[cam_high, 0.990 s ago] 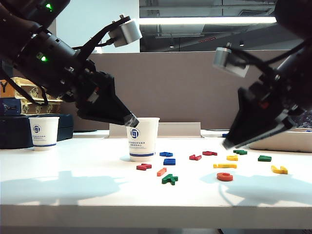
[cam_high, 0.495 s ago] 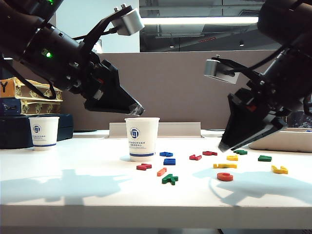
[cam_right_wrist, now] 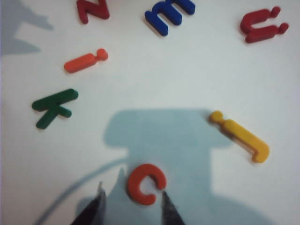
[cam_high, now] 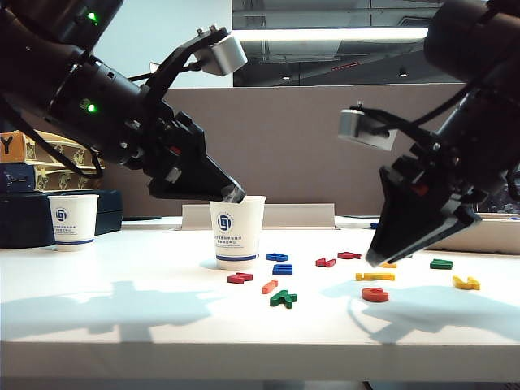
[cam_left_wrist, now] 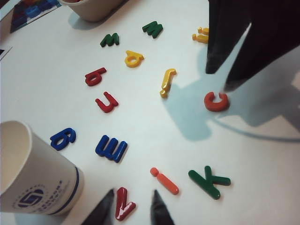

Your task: Pick up the letter "c" and put it in the paper cup.

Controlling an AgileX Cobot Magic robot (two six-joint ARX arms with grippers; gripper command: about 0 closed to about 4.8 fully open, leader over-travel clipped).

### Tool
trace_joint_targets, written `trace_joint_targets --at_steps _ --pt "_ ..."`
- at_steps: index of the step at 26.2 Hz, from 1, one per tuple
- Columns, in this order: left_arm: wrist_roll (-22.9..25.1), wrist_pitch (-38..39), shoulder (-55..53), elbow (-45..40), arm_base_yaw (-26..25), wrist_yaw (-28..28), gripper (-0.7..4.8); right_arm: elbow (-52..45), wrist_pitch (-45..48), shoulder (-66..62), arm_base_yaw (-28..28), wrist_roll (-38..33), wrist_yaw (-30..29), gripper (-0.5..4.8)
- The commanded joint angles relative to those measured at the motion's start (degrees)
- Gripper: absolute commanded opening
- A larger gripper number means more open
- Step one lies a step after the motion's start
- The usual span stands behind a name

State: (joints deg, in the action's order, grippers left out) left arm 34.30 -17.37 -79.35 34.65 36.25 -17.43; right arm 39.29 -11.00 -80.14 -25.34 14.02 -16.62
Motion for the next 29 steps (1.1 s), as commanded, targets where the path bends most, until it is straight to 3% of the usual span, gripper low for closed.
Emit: trace_joint_targets --at_steps 1,29 --pt "0.2 -1.0 0.1 0.4 0.0 -0.1 0.95 0.3 0.5 -0.3 -0.2 -0.1 -0.4 1.54" --pt "-0.4 -1.1 0.1 0.4 0.0 -0.1 0.94 5.2 -3.4 -5.6 -0.2 -0.1 0.2 1.81"
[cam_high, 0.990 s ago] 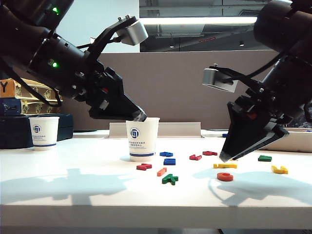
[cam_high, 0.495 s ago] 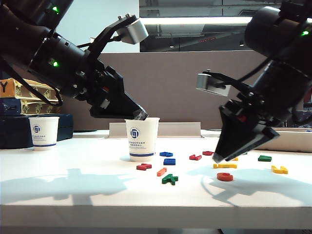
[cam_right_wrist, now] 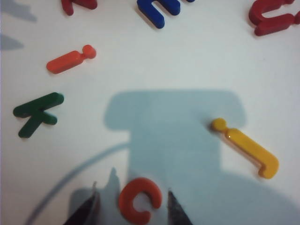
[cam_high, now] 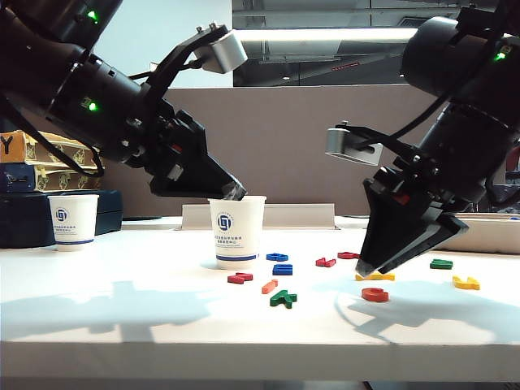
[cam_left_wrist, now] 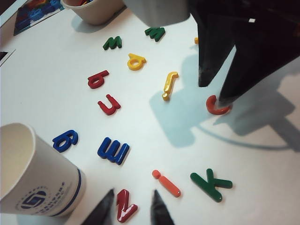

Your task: Pick up the letter "c" and put it in the paper cup.

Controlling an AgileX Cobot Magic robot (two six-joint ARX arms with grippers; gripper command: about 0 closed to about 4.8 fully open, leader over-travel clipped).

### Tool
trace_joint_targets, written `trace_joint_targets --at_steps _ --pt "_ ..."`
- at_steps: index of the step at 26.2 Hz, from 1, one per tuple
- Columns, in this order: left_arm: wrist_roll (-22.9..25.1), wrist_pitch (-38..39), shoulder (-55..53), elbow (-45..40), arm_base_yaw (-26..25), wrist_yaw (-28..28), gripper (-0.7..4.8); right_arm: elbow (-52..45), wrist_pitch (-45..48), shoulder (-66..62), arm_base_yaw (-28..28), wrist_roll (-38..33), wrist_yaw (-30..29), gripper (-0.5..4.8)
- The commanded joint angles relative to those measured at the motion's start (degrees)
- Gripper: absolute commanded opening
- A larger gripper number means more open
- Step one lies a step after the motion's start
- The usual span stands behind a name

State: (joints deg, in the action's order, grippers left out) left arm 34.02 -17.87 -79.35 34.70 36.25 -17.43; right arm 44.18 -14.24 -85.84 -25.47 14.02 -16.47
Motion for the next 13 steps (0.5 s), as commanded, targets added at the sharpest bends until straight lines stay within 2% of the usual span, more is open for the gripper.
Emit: trace_joint_targets --at_steps 1,13 --pt "-0.2 -0.6 0.1 0.3 0.0 -0.1 0.94 0.3 -1.0 0.1 0.0 -0.3 0.0 1.81" --pt "-0.2 -0.6 0.1 0.3 0.0 -0.1 0.94 0.3 -0.6 -1.1 -0.1 2.2 1.4 2.01"
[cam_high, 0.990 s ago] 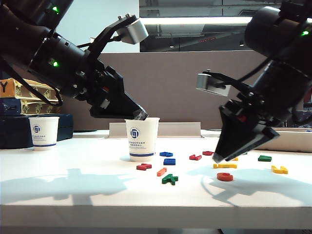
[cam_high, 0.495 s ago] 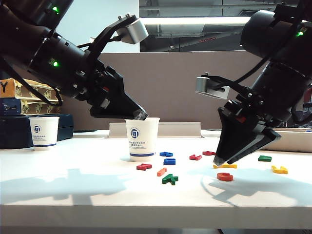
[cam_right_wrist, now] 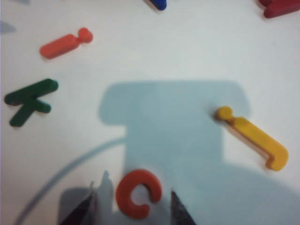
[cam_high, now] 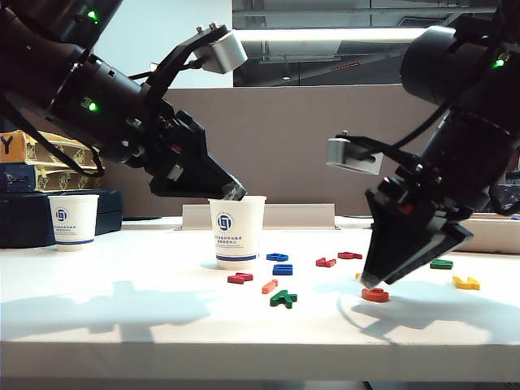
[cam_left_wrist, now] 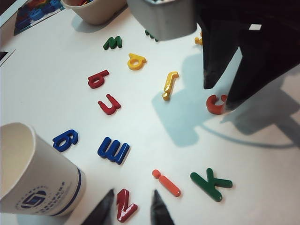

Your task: Pick up the letter "c" and put it in the paper cup.

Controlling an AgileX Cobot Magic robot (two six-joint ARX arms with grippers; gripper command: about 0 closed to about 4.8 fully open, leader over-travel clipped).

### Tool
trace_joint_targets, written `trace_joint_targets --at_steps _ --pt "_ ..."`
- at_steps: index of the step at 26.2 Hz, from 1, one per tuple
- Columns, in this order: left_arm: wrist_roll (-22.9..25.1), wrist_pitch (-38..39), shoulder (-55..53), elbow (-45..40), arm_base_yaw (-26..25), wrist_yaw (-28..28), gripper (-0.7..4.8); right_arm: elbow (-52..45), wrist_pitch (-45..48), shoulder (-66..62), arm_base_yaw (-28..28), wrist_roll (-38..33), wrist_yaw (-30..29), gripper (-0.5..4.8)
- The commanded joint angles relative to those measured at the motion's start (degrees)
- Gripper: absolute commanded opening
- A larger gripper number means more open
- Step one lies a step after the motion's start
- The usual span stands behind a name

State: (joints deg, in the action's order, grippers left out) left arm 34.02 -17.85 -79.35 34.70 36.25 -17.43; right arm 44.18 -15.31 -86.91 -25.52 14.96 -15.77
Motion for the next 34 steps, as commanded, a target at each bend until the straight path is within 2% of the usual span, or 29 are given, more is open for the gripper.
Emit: trace_joint_targets --at_steps 1,16,20,34 --pt "-0.2 -0.6 0.1 0.3 0.0 -0.1 0.94 0.3 0.4 0.0 -0.1 1.3 0.7 2.01" --pt "-0.2 -0.6 0.1 0.3 0.0 -0.1 0.94 0.3 0.5 -0.7 -2.1 4.6 3.1 2.03" --pt "-0.2 -0.2 0.1 0.3 0.0 -0.1 0.94 0.3 0.6 -2.2 -2.1 4.6 4.1 2.39" --pt "-0.2 0.2 0.1 0.3 0.0 0.8 0.94 0.3 0.4 -3.7 -2.1 4.2 4.3 2.30"
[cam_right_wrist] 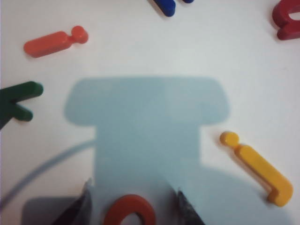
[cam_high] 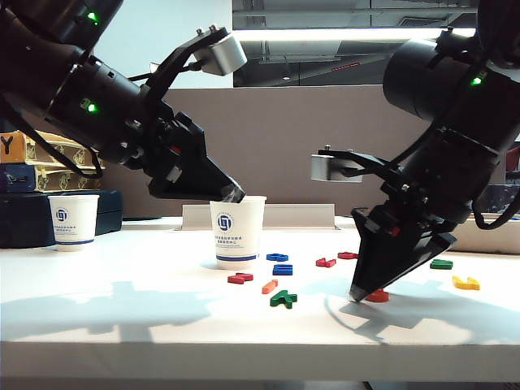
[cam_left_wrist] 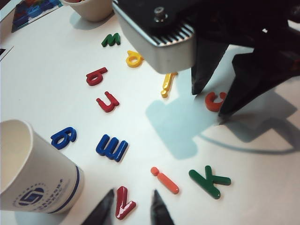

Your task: Pick up the letter "c" and put it in the paper cup.

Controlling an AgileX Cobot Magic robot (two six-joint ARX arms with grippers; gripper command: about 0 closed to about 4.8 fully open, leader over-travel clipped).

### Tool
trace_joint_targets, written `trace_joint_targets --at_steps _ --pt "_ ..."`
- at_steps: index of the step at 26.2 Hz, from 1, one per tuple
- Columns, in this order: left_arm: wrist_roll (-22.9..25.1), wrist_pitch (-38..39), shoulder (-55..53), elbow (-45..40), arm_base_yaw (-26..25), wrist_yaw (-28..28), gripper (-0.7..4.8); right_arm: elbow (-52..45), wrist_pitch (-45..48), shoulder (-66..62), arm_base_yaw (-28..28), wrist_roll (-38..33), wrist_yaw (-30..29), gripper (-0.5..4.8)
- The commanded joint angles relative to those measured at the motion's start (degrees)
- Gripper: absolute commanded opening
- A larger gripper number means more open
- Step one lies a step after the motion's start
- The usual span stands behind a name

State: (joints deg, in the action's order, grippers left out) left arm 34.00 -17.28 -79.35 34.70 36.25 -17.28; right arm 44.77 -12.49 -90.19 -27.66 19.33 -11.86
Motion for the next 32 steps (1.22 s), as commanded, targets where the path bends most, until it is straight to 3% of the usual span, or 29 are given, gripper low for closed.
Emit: trace_joint_targets --at_steps 1,32 --pt "-0.2 -0.4 0.1 0.3 0.0 0.6 0.94 -0.3 -2.7 -0.4 0.0 -0.2 0.4 2.30" --pt "-0.4 -0.4 0.1 0.3 0.0 0.6 0.93 -0.3 -3.3 3.1 0.0 -0.2 1.2 2.15"
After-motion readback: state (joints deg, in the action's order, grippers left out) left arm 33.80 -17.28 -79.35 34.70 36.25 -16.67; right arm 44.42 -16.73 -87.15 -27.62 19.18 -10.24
